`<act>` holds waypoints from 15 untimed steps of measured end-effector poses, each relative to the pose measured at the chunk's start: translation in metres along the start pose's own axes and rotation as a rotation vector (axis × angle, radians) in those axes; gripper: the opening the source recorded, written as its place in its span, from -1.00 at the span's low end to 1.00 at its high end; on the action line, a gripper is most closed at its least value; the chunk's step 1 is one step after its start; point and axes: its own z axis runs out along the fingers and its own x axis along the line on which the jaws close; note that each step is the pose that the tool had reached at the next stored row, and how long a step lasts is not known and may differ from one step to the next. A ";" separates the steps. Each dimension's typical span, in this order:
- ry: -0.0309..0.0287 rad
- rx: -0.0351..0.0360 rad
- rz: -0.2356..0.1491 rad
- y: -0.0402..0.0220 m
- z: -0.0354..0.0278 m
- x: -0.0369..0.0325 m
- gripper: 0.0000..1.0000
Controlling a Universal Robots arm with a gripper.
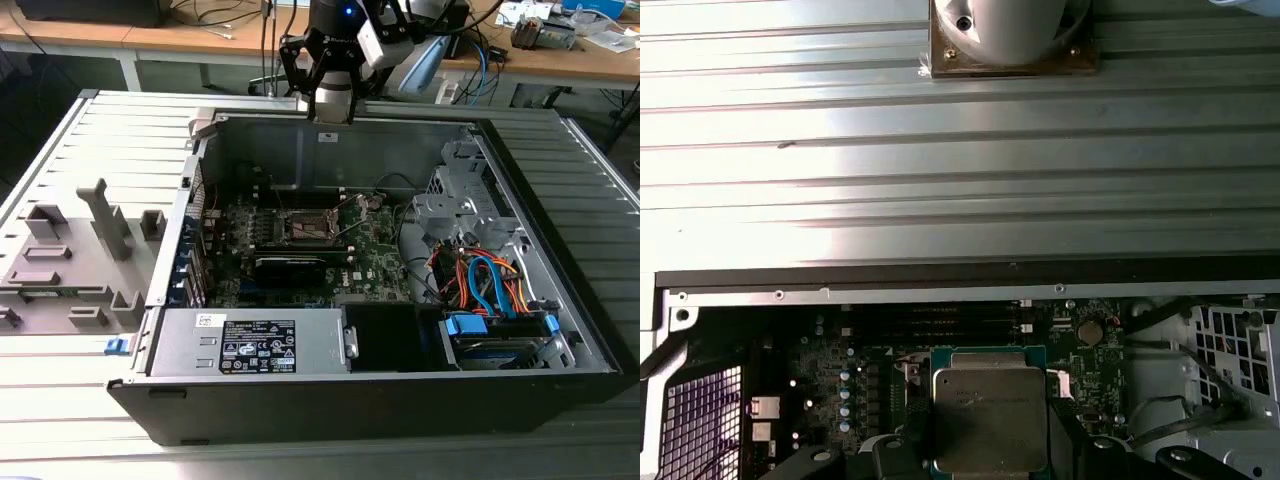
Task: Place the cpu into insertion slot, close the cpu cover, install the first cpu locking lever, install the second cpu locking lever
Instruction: 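Place the cpu into insertion slot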
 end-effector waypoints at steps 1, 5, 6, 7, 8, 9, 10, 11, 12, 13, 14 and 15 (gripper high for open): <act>0.0000 0.0001 0.000 0.0000 0.0001 0.0000 0.09; 0.0000 0.0000 0.000 -0.0004 0.0038 -0.0001 0.09; -0.0001 0.0000 0.000 -0.0006 0.0062 -0.0001 0.09; 0.0000 0.0000 0.000 -0.0006 0.0062 -0.0001 0.09; 0.0000 0.0001 0.000 -0.0006 0.0063 -0.0001 0.09; 0.0000 0.0000 0.000 -0.0006 0.0063 -0.0001 0.09; 0.0000 0.0000 0.000 -0.0006 0.0064 -0.0001 0.09; 0.0000 0.0000 0.000 -0.0008 0.0086 -0.0002 0.09; 0.0000 0.0000 0.000 -0.0010 0.0109 -0.0002 0.09; 0.0000 0.0000 0.000 -0.0010 0.0110 -0.0002 0.09; 0.0000 0.0000 0.000 -0.0010 0.0111 -0.0002 0.09; 0.0000 -0.0001 0.000 -0.0010 0.0114 -0.0002 0.09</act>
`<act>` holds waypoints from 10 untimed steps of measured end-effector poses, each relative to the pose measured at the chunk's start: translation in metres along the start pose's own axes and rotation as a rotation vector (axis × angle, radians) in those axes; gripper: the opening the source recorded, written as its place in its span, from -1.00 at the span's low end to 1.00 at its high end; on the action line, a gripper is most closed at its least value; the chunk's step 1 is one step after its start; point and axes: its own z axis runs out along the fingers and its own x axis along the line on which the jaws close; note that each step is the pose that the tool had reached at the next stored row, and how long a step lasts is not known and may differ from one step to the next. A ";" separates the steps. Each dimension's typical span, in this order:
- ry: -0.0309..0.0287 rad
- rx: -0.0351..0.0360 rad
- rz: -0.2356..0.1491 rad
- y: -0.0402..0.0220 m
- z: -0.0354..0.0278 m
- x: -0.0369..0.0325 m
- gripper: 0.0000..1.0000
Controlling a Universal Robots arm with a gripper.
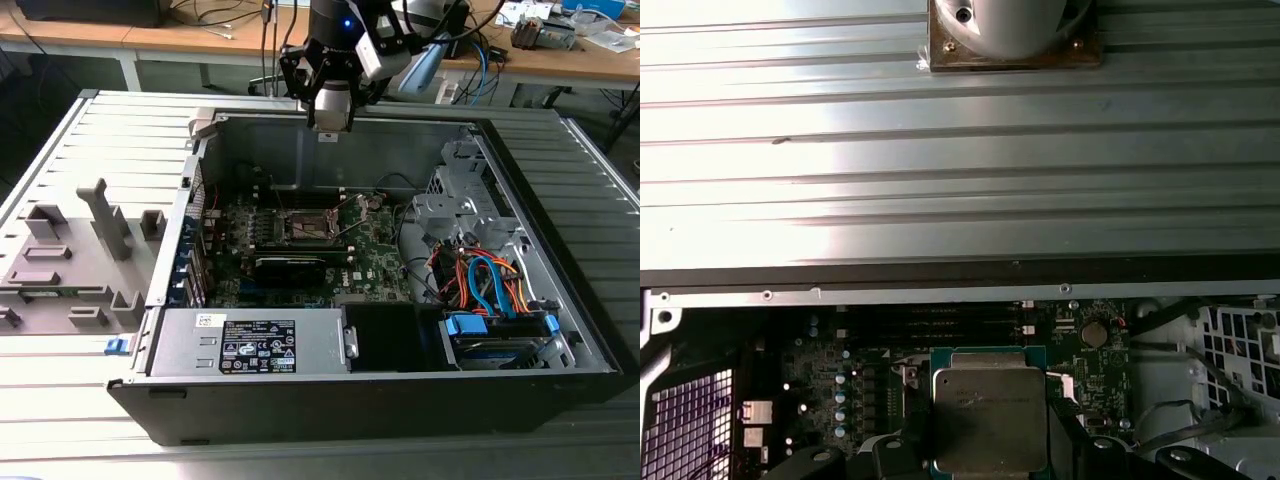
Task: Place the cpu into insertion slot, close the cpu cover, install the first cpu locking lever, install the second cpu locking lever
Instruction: 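Place the cpu into insertion slot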
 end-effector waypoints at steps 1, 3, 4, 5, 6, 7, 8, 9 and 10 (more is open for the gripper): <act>0.0000 0.0000 0.000 0.0000 0.0002 0.0000 0.09; 0.0000 0.0001 0.000 -0.0002 0.0016 0.0000 0.09; 0.0000 0.0001 0.000 -0.0002 0.0017 0.0000 0.09; 0.0000 0.0001 0.000 -0.0002 0.0018 0.0000 0.09; 0.0000 0.0001 0.000 -0.0002 0.0019 0.0000 0.09; 0.0000 0.0001 0.000 -0.0002 0.0020 0.0000 0.09; 0.0000 0.0001 0.000 -0.0002 0.0021 0.0000 0.09; 0.0000 0.0001 0.000 -0.0002 0.0022 0.0000 0.09; 0.0000 0.0001 0.000 -0.0002 0.0023 0.0000 0.09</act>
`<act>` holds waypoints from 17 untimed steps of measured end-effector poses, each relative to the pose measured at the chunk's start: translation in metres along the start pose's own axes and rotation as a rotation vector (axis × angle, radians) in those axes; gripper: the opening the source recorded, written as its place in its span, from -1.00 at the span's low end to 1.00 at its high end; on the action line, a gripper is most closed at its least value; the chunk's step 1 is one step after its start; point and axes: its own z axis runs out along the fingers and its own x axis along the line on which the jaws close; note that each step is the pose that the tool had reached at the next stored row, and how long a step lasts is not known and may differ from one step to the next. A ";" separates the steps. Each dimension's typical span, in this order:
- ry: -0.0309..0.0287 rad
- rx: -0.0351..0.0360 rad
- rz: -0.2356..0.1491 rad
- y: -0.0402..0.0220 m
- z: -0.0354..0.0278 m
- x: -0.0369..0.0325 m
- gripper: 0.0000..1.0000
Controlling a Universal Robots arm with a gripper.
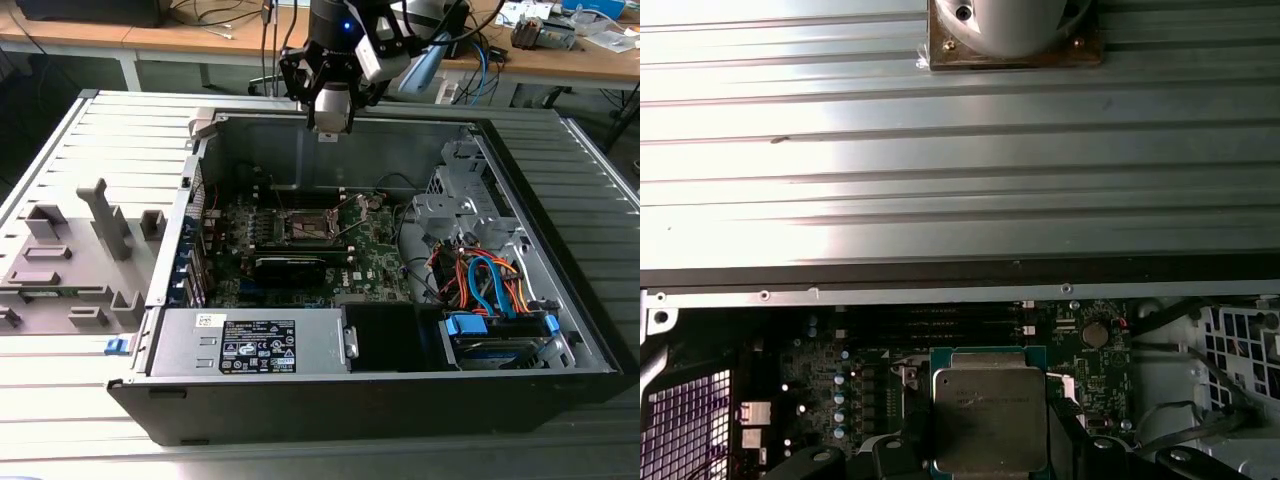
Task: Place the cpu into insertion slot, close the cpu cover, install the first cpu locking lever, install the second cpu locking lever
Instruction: 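Place the cpu into insertion slot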
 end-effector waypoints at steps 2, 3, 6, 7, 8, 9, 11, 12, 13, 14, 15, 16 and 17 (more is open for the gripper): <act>0.0000 0.0000 0.000 0.0000 0.0004 0.0000 0.09; 0.0000 0.0000 0.000 -0.0001 0.0006 0.0000 0.09; 0.0000 0.0000 0.000 -0.0001 0.0010 0.0000 0.09; 0.0000 0.0000 0.000 -0.0001 0.0011 0.0000 0.09; 0.0000 0.0000 0.000 -0.0001 0.0012 0.0000 0.09; 0.0000 0.0000 0.000 -0.0001 0.0013 0.0000 0.09; 0.0000 0.0000 0.000 -0.0002 0.0020 0.0000 0.09; 0.0000 0.0000 0.000 -0.0002 0.0021 0.0000 0.09; 0.0000 0.0000 0.000 -0.0002 0.0022 -0.0001 0.09; 0.0000 0.0000 0.000 -0.0002 0.0024 -0.0001 0.09; 0.0000 0.0000 0.000 -0.0002 0.0025 -0.0001 0.09; 0.0000 0.0000 0.000 -0.0002 0.0027 -0.0001 0.09; 0.0000 -0.0001 0.000 -0.0003 0.0032 -0.0001 0.09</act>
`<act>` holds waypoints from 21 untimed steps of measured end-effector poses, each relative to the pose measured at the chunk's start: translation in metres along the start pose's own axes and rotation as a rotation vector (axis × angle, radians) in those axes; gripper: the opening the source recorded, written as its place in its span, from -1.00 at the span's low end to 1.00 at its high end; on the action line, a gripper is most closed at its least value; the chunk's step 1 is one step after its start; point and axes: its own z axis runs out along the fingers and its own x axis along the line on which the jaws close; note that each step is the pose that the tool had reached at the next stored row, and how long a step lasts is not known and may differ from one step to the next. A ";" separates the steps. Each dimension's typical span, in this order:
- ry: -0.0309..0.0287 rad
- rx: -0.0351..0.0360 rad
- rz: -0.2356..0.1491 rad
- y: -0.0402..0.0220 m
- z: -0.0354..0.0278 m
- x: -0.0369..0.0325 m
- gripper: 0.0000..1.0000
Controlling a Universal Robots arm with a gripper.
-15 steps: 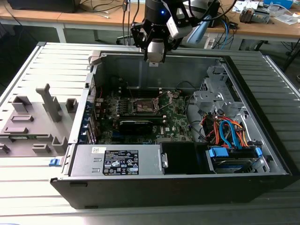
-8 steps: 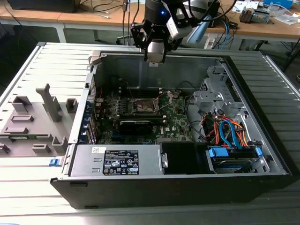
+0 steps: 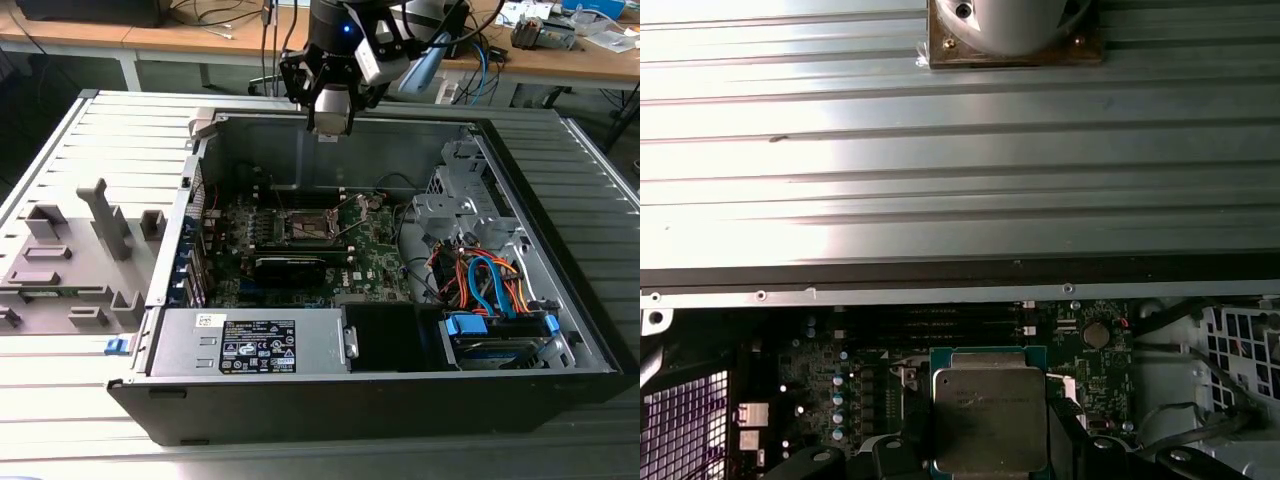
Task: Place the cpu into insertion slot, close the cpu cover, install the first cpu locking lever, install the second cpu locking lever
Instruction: 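Place the cpu into insertion slot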
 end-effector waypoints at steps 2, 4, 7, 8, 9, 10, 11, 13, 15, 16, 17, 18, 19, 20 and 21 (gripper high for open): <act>0.0000 0.0001 0.000 0.0000 0.0003 0.0000 0.09; 0.0000 -0.0001 0.000 -0.0001 0.0009 0.0000 0.09; 0.0000 0.0001 0.000 -0.0003 0.0018 0.0000 0.09; 0.0000 0.0000 0.000 -0.0004 0.0023 0.0001 0.09; 0.0001 0.0001 0.000 -0.0005 0.0025 0.0001 0.09; 0.0000 0.0001 0.000 -0.0006 0.0026 0.0000 0.09; 0.0000 0.0001 0.000 -0.0007 0.0029 0.0000 0.09; 0.0001 0.0001 0.000 -0.0009 0.0033 0.0000 0.09; 0.0001 0.0001 0.000 -0.0010 0.0037 -0.0001 0.09; 0.0000 0.0001 0.000 -0.0011 0.0040 -0.0001 0.09; 0.0000 0.0000 0.000 -0.0011 0.0042 -0.0001 0.09; 0.0001 0.0001 0.000 -0.0011 0.0044 -0.0001 0.09; 0.0000 0.0001 0.000 -0.0012 0.0050 -0.0001 0.09; 0.0000 0.0001 0.000 -0.0013 0.0057 -0.0001 0.09; 0.0001 0.0001 0.000 -0.0013 0.0058 -0.0001 0.09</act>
